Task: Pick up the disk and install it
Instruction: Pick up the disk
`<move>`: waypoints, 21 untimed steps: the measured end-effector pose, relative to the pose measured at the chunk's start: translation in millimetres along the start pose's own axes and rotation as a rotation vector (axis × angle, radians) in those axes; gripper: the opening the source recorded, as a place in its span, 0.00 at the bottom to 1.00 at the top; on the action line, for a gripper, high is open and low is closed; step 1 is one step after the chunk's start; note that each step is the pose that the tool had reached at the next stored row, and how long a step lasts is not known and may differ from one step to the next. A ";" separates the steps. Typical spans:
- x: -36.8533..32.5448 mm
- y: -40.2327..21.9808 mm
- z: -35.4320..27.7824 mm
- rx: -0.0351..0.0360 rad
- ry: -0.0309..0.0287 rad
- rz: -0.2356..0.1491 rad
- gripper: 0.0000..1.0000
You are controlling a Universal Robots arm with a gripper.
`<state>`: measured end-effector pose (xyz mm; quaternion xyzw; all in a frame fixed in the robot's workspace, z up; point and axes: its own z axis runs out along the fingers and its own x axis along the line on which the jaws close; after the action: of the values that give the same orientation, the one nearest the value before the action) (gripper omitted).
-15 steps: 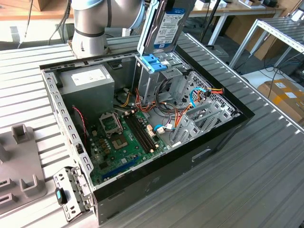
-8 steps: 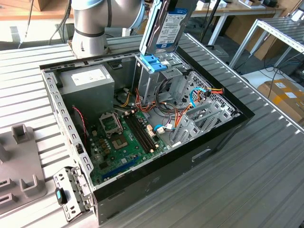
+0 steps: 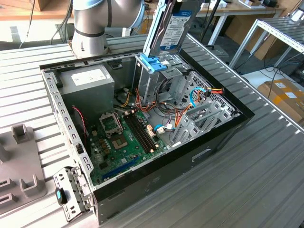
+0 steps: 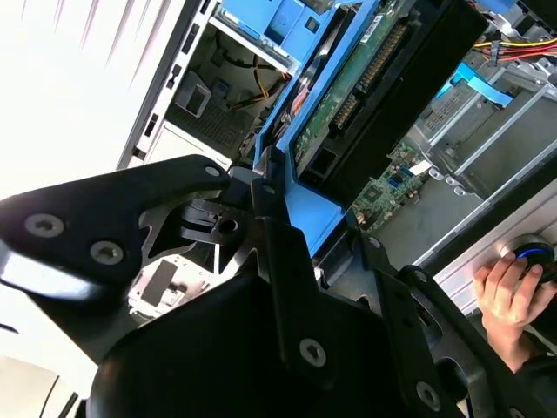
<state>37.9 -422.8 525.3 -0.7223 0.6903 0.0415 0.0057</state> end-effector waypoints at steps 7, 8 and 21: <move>7.2 -3.4 -0.5 0.0000 -0.0001 0.000 0.37; 8.1 -3.9 -0.6 0.0000 -0.0001 0.000 0.37; 19.3 -10.7 -1.5 0.0000 0.0000 0.000 0.37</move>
<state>49.5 -441.6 525.0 -0.7223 0.6903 0.0415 0.0057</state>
